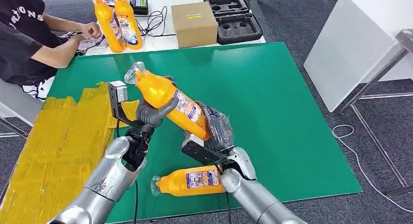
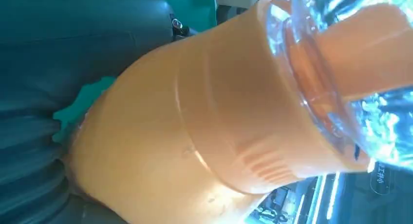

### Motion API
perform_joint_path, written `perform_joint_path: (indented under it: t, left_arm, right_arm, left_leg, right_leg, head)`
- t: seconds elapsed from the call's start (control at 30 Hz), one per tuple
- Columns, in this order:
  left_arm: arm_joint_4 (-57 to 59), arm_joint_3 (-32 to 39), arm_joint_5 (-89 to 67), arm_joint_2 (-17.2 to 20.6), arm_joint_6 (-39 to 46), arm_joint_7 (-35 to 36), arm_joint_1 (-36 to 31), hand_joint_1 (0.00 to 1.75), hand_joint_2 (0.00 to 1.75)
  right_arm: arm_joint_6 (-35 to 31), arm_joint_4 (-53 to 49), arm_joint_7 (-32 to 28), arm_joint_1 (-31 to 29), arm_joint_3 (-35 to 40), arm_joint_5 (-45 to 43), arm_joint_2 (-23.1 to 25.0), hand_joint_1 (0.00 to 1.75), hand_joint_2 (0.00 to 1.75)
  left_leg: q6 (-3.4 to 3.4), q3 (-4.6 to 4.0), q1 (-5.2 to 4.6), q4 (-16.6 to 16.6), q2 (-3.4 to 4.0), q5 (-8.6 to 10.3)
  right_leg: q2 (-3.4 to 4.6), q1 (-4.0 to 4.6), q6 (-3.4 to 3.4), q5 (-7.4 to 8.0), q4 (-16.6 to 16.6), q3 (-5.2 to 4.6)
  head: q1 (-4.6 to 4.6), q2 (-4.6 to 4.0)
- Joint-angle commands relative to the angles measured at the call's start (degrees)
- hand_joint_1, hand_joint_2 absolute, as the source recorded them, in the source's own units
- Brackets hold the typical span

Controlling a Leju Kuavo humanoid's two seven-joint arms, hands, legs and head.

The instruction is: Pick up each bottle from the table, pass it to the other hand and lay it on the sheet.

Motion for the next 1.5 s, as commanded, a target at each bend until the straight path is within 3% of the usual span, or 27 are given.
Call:
perform_joint_path:
  t: [0.03,0.23,0.37,0.4,0.43,0.63,0.73,0.8,0.9,0.97,1.1,1.37,1.5]
  left_arm:
    - [1.64,0.82,-2.08,-0.16,0.85,-0.67,-4.14,1.75,1.75]
    - [-5.48,4.04,-8.81,1.32,4.86,-4.99,-1.66,1.75,1.75]
    - [-6.06,4.18,-8.76,1.34,4.88,-4.99,-1.44,1.75,1.75]
    - [-8.09,4.81,-11.68,1.99,6.47,-6.78,-0.56,1.75,1.75]
    - [-14.86,8.79,-20.33,3.88,5.61,-8.99,3.01,1.75,1.75]
    - [-17.66,11.61,-23.9,3.68,4.3,-9.96,4.03,1.75,1.75]
    - [-19.32,12.08,-34.79,4.89,7.65,-11.79,3.5,1.75,1.75]
    - [-19.92,12.07,-46.41,5.69,12.15,-9.51,1.61,1.75,1.75]
    - [-19.85,11.8,-51.75,7.27,8.41,-7.86,0.33,1.75,1.75]
    - [-19.37,10.74,-61.21,9.12,10.39,-5.77,1.51,1.75,1.75]
    - [-15.72,8.84,-78.05,11.1,13.15,3.23,1.36,1.75,1.75]
    - [-14.22,8.5,-82.01,11.06,12.24,4.84,1.6,1.75,1.75]
    - [-12.99,7.51,-92.46,12.05,10.64,9.79,2.73,1.75,1.75]
  right_arm:
    - [1.09,-1.91,-0.9,-0.54,1.42,-1.1,-1.62,0.0,1.75]
    - [2.17,-11.94,-0.49,1.98,0.46,-1.43,-4.33,0.0,1.75]
    - [2.18,-12.68,-0.34,2.32,0.38,-1.49,-4.52,0.0,1.75]
    - [3.24,-15.79,-0.27,3.38,-0.19,-2.97,-5.23,0.0,1.75]
    - [10.66,-27.82,-0.09,7.87,-2.63,-8.67,-10.0,0.0,1.75]
    - [13.98,-32.68,-0.9,10.34,-4.2,-10.4,-12.07,0.0,1.75]
    - [21.19,-38.21,-3.05,12.35,-5.93,-17.1,-14.37,0.0,1.75]
    - [26.3,-43.17,-2.84,14.43,-9.04,-20.09,-15.59,0.0,1.75]
    - [32.2,-47.66,-3.0,18.63,-14.66,-18.88,-14.8,0.0,1.75]
    - [34.05,-48.67,-3.48,21.04,-17.19,-18.36,-14.73,0.0,1.75]
    - [33.05,-50.3,-3.98,21.79,-19.61,-13.81,-15.26,0.0,1.75]
    - [33.25,-52.14,-2.07,22.53,-21.85,-11.99,-14.42,0.0,1.75]
    - [34.08,-52.95,-0.99,22.48,-24.45,-8.92,-12.65,0.0,1.75]
  left_leg:
    - [-0.11,0.19,0.13,0.1,-0.2,-0.15]
    - [-0.08,0.13,0.09,0.07,-0.1,-0.13]
    - [-0.06,0.07,0.06,0.03,-0.07,-0.07]
    - [-0.09,0.18,0.11,0.08,-0.09,-0.16]
    - [-0.11,0.27,0.13,0.1,-0.02,-0.25]
    - [-0.09,0.19,0.1,0.04,-0.1,-0.16]
    - [-0.11,0.25,0.12,0.1,-0.13,-0.22]
    - [-0.08,0.02,0.08,0.09,-0.2,-0.1]
    - [-0.12,0.08,0.15,0.17,-0.43,-0.16]
    - [-0.12,0.18,0.14,0.12,-0.31,-0.19]
    - [-0.08,0.16,0.04,-0.01,-0.2,-0.1]
    - [-0.11,0.29,0.1,0.01,-0.23,-0.16]
    - [-0.07,0.11,0.02,-0.03,-0.07,-0.07]
  right_leg:
    - [-0.15,0.13,-0.14,-0.15,0.01,0.3]
    - [-0.05,0.09,-0.11,-0.1,0.0,0.2]
    - [-0.04,0.06,-0.08,-0.06,-0.02,0.12]
    - [-0.04,0.11,-0.12,-0.12,-0.01,0.25]
    - [0.05,0.13,-0.15,-0.17,0.0,0.33]
    - [-0.05,0.1,-0.11,-0.12,-0.06,0.27]
    - [-0.06,0.12,-0.14,-0.18,-0.02,0.35]
    - [-0.15,0.08,-0.1,-0.11,0.02,0.12]
    - [-0.37,0.15,-0.16,-0.23,0.06,0.25]
    - [-0.25,0.13,-0.16,-0.2,0.01,0.31]
    - [-0.15,0.04,-0.1,-0.11,-0.05,0.23]
    - [-0.18,0.1,-0.15,-0.17,-0.07,0.38]
    - [-0.05,0.02,-0.09,-0.06,-0.05,0.13]
  head:
    - [0.0,0.0]
    - [0.02,0.0]
    - [0.02,0.0]
    - [0.02,0.0]
    - [0.0,0.0]
    - [0.02,0.0]
    - [0.0,0.0]
    - [0.0,0.0]
    - [0.02,0.0]
    - [0.02,0.0]
    - [0.0,0.0]
    - [0.02,0.0]
    - [0.0,0.0]
